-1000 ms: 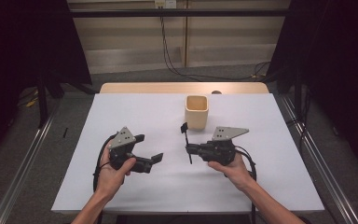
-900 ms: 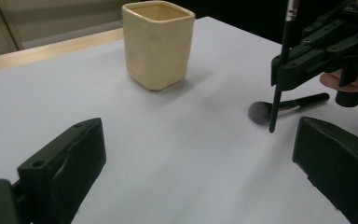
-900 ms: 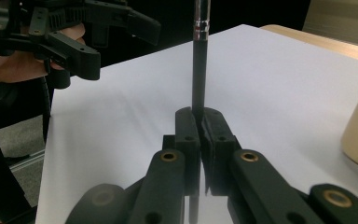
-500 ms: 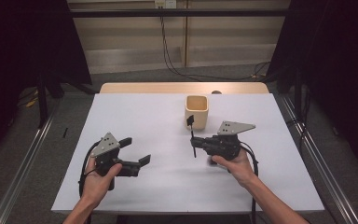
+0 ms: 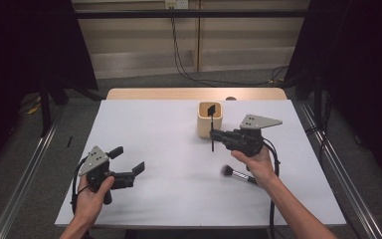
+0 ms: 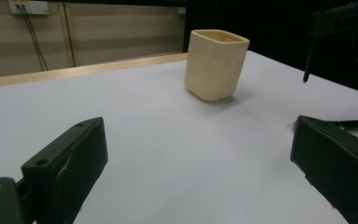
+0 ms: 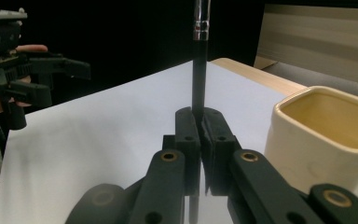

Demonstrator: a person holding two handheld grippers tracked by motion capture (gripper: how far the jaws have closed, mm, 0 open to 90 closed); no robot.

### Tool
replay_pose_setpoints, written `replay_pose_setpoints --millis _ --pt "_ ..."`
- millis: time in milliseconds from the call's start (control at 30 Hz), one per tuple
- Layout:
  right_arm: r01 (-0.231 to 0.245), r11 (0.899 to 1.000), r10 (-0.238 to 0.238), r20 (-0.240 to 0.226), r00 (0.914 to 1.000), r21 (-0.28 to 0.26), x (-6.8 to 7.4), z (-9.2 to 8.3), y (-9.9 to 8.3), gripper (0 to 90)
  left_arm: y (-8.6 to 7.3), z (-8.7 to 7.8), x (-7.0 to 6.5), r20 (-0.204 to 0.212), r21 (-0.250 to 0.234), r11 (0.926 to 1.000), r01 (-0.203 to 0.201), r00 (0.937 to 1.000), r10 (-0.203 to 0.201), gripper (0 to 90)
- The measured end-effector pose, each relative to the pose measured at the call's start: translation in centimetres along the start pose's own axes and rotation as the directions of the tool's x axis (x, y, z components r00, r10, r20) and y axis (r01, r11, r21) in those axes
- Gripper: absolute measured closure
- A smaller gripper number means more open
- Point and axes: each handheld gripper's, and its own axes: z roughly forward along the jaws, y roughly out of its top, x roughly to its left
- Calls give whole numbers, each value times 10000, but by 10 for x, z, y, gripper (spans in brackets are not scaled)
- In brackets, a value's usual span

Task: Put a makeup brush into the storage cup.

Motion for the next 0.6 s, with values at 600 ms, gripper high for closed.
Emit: replay_pose_setpoints --millis 600 --pt "-155 9993 176 639 9978 -330 -21 7 20 864 -21 -23 7 -627 -208 9998 22 9980 -35 22"
